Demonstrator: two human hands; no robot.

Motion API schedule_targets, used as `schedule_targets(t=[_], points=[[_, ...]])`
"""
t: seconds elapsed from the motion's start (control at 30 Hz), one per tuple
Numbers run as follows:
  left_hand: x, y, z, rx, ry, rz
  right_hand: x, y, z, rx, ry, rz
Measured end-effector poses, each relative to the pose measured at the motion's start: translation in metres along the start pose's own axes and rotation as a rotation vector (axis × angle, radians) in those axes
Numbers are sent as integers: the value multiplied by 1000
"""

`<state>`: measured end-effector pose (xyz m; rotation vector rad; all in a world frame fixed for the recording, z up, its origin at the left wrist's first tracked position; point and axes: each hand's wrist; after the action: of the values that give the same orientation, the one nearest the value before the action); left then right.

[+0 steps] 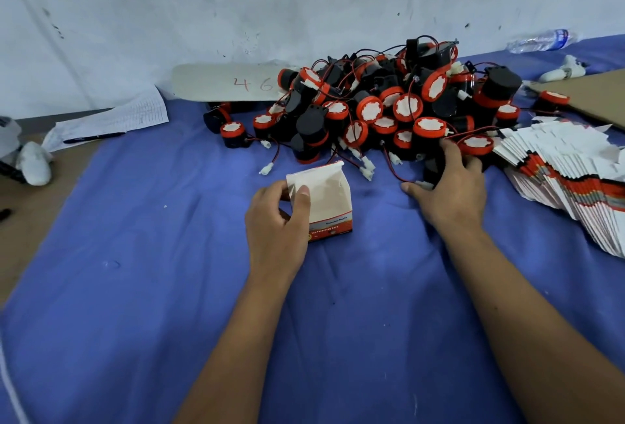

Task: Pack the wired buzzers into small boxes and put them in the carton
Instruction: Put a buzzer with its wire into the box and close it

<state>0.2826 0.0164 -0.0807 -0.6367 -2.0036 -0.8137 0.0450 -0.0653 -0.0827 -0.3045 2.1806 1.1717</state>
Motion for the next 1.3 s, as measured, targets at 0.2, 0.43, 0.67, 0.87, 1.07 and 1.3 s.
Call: schedule_targets(t=[0.2, 0.43, 0.67, 0.87, 1.07, 1.3], points=[[0, -1, -2, -3, 58, 36, -13, 7, 8, 42, 96, -287], [0, -1, -3, -4, 83, 54, -36, 18, 16, -56, -58, -977], [2, -1, -3, 12, 74, 40, -50, 27, 26, -81, -114, -1235], [4, 0, -3, 3, 62, 29, -58, 39, 42, -222, 287, -1001], [3, 0, -4, -3, 65, 38, -67, 38, 52, -112, 521, -764], [2, 1, -2, -3, 36, 31, -75, 32, 72, -152, 777, -658]])
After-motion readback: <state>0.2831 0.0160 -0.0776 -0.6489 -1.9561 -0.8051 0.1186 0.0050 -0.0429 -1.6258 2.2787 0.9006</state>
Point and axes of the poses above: each hand's wrist, its own z-axis away from the middle knuckle, its own y-axis out of the back of the hand, x = y × z, and after that the axes turned 9 degrees about x, right-handed
